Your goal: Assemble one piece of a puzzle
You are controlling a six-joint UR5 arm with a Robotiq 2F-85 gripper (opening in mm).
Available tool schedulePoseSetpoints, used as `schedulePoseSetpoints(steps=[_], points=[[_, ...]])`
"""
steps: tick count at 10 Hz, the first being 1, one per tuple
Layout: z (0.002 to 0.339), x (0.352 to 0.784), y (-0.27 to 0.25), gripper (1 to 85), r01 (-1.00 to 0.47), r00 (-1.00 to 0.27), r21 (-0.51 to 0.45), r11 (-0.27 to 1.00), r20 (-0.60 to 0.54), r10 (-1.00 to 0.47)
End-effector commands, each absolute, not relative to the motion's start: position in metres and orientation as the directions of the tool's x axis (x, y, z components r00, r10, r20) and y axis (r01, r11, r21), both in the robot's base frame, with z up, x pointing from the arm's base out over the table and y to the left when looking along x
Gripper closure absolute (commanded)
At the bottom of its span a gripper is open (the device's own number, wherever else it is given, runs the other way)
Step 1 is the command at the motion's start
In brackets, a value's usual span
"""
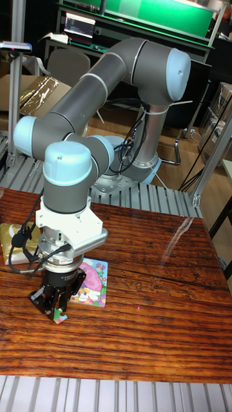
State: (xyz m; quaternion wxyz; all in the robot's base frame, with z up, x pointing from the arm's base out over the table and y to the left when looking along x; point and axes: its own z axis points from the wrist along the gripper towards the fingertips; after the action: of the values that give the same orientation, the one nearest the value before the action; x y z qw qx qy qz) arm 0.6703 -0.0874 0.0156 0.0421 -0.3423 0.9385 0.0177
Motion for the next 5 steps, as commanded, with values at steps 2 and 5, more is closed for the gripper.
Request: schedulePoseSetpoints(steps=[2, 5], points=[[0.0235, 0.6631, -0.0971, 54.3, -0.528, -0.847, -0.004, 0.849, -0.073, -0.527], [0.0255, 0.6572, -0.094, 55.7, -0.396, -0.917, 0.025, 0.918, -0.067, -0.394]])
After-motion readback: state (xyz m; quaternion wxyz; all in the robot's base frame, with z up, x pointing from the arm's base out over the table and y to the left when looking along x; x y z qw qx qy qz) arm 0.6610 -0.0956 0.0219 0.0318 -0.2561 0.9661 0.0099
